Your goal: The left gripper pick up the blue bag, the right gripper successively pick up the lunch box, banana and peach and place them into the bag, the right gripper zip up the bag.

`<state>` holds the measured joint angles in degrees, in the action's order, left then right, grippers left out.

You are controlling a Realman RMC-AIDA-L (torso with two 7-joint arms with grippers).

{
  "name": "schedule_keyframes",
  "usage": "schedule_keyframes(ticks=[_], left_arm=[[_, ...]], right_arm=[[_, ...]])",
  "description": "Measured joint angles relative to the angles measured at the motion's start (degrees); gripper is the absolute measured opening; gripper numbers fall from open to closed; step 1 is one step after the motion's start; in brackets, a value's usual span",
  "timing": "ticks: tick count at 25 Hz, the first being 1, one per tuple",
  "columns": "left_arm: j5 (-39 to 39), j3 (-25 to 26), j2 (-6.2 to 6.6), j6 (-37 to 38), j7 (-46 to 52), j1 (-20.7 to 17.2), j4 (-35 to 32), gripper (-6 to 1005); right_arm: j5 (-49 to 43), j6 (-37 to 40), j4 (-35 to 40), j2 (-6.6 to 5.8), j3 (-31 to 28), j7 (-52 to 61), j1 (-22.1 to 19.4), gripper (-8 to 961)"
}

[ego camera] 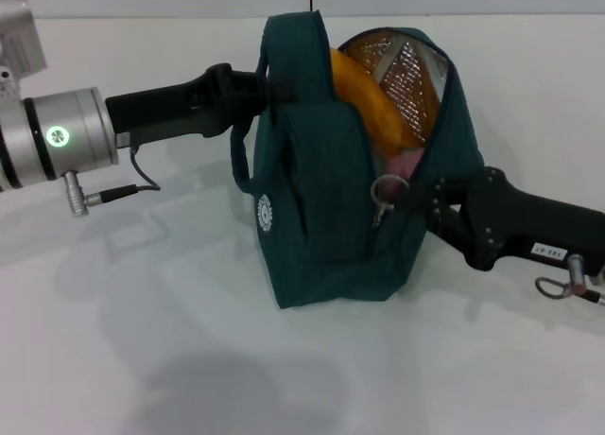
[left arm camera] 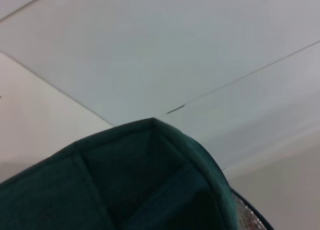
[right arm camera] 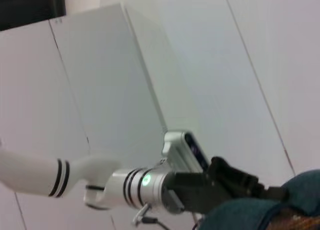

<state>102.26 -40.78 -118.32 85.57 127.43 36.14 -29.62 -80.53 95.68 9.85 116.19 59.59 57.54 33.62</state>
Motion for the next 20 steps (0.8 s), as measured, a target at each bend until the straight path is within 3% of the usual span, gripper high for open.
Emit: schedule_keyframes(ticks=[20], left_arm=[[-1.2, -0.3, -0.46, 1.1, -2.4, -1.0, 0.0, 43]], right_arm=[[11.9, 2.2, 0.3, 0.00, 0.1, 0.0, -0.2, 3]])
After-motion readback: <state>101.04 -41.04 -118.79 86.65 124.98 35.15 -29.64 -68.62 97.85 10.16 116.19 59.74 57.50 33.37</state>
